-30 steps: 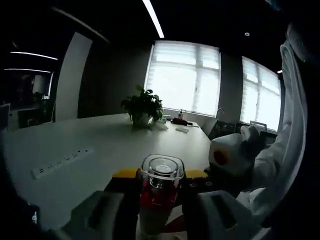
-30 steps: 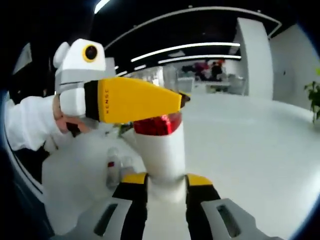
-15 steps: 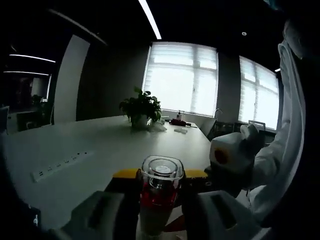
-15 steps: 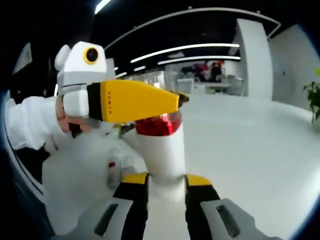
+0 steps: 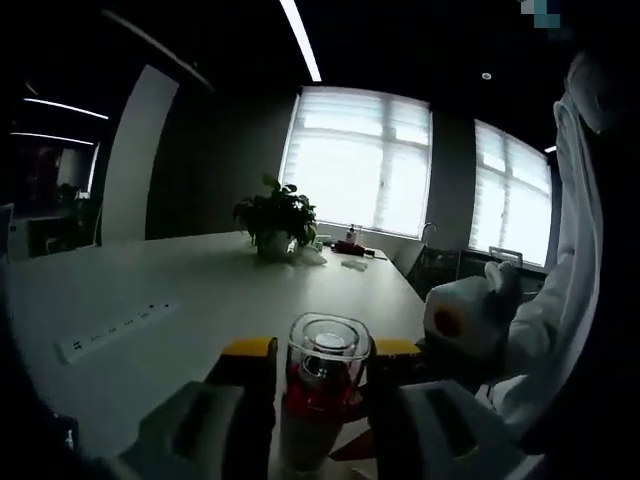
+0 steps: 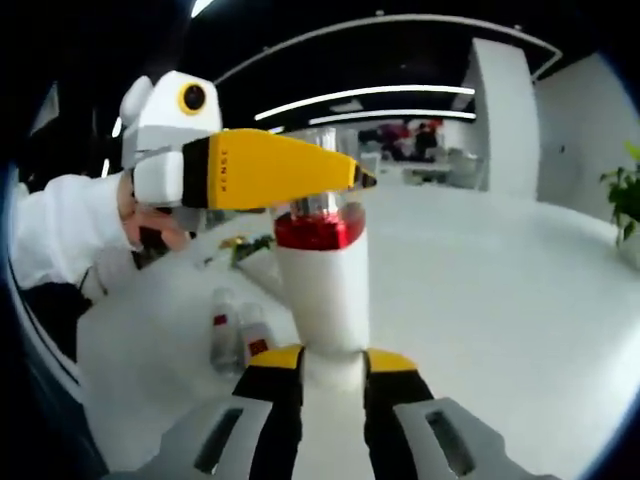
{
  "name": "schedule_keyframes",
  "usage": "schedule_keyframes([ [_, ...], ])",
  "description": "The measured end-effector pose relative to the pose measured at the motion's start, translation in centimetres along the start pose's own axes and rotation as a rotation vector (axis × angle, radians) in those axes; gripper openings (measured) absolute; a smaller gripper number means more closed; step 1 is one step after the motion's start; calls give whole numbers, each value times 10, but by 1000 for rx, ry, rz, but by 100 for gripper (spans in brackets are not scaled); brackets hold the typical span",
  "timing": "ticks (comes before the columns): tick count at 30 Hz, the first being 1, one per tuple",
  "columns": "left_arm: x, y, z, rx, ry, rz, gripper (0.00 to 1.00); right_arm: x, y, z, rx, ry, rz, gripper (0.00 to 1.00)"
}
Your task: Arrange the skincare products in the storage area until every visible bottle or jar stands upright without overlapping.
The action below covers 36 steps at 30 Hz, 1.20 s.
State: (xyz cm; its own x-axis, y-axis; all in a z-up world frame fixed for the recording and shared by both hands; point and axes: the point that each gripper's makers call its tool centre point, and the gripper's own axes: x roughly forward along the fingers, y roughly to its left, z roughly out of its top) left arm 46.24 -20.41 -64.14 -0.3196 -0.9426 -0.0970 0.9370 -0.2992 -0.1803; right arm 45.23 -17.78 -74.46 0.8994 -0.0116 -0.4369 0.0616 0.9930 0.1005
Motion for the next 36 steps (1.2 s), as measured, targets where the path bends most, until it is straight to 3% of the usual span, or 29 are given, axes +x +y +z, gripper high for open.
schedule_keyframes([
  [10, -5, -5, -3, 0, 13, 0, 33, 0, 1, -1, 18, 3, 11, 16],
  [15, -14, -3, -5, -15, 16, 40, 34, -2, 2, -2, 24, 10, 15, 18],
  [19, -29, -5, -7, -57, -20, 83, 36, -4, 3, -1, 24, 5, 18, 19],
  [24, -49, 1, -23, -70, 28, 146, 41, -6, 5, -1, 30, -5, 22, 22],
  [36, -97, 25, -26, -138, 37, 330, 61, -13, 12, 2, 7, -10, 35, 35],
])
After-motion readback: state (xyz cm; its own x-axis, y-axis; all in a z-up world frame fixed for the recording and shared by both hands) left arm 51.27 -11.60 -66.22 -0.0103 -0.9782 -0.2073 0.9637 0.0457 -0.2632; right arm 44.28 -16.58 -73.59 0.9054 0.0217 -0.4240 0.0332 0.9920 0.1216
